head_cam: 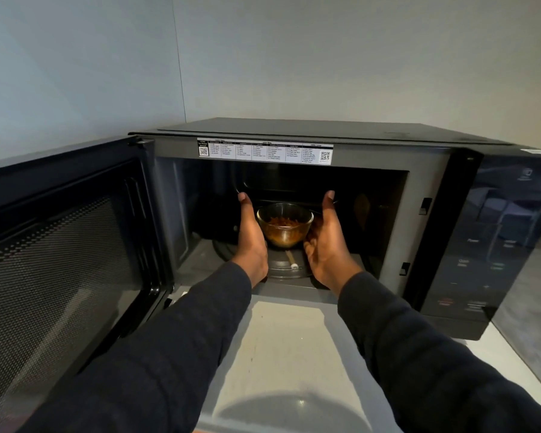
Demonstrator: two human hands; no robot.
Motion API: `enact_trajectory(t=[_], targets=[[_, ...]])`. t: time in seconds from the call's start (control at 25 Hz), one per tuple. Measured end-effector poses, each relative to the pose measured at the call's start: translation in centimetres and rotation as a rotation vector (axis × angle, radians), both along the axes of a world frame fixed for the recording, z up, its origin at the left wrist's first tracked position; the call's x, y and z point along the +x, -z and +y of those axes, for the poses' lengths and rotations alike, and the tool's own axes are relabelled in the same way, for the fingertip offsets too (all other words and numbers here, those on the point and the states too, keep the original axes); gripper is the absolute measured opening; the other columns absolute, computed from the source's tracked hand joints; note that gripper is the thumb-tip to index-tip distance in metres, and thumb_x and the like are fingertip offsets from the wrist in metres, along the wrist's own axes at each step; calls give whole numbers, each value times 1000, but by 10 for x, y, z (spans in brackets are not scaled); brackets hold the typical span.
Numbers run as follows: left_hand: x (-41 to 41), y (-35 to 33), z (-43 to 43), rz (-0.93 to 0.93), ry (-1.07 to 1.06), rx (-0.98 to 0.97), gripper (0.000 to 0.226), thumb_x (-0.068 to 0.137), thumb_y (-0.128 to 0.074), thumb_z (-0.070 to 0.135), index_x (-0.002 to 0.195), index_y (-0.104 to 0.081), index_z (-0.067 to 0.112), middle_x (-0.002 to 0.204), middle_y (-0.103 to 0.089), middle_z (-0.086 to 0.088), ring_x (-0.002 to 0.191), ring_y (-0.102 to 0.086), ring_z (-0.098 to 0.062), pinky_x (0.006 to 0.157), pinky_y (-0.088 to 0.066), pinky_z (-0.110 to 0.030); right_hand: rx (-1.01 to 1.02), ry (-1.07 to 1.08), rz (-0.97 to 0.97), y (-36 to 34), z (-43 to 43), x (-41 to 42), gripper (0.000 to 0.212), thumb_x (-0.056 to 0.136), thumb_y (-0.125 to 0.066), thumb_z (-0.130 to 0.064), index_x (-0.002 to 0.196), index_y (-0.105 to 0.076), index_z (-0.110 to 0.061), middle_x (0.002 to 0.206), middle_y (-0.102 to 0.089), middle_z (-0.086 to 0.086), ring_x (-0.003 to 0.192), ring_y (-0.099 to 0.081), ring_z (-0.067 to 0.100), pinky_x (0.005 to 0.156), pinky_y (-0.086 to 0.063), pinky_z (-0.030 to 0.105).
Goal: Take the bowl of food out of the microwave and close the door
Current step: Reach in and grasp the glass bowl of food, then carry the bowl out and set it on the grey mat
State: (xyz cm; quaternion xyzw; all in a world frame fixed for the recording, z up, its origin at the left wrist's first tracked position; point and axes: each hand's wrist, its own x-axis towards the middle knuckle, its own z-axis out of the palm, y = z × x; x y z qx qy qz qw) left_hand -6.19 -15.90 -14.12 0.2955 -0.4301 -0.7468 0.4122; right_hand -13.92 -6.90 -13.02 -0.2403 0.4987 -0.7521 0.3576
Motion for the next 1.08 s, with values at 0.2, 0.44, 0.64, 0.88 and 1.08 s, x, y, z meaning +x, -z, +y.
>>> enact_trajectory(t=[0.2,0.44,0.64,0.88,1.08], targets=[[10,-4,29,-25,-63,-40,77,93,-39,78,139,-59,20,146,-59,-10,136,-55,-28,117,-42,-50,-50,7,21,4,17,9,48,90,-44,-73,121,-58,-38,102,-72,-10,85,-75,3,64,-58,16],[31,-10,91,-178,-232,-271,28,99,-64,16,125,-69,24,116,-74,-1,111,-69,-20,97,-56,-38,-56,-25,-7,5,68,33,64,89,-52,-65,134,-64,-21,126,-75,-1,121,-67,10,107,-46,31],[53,-19,148,-275,-209,-237,44,96,-68,13,137,-63,29,121,-71,5,112,-67,-14,90,-53,-28,81,94,159,-6,124,55,32,102,-53,-29,132,-63,-30,124,-74,-4,119,-67,16,104,-51,39],[78,-34,220,-376,-123,-164,48,94,-71,13,135,-60,35,122,-71,6,114,-65,-18,103,-52,-41,144,114,209,-9,199,66,40,97,-62,-12,133,-61,-28,130,-72,-2,125,-64,17,110,-47,43],[75,-42,279,-365,52,33,51,96,-70,11,131,-51,43,133,-60,-13,123,-60,-32,80,-59,-35,272,181,126,-1,272,61,49,97,-63,-12,125,-61,-52,123,-72,-20,124,-63,14,105,-53,46]])
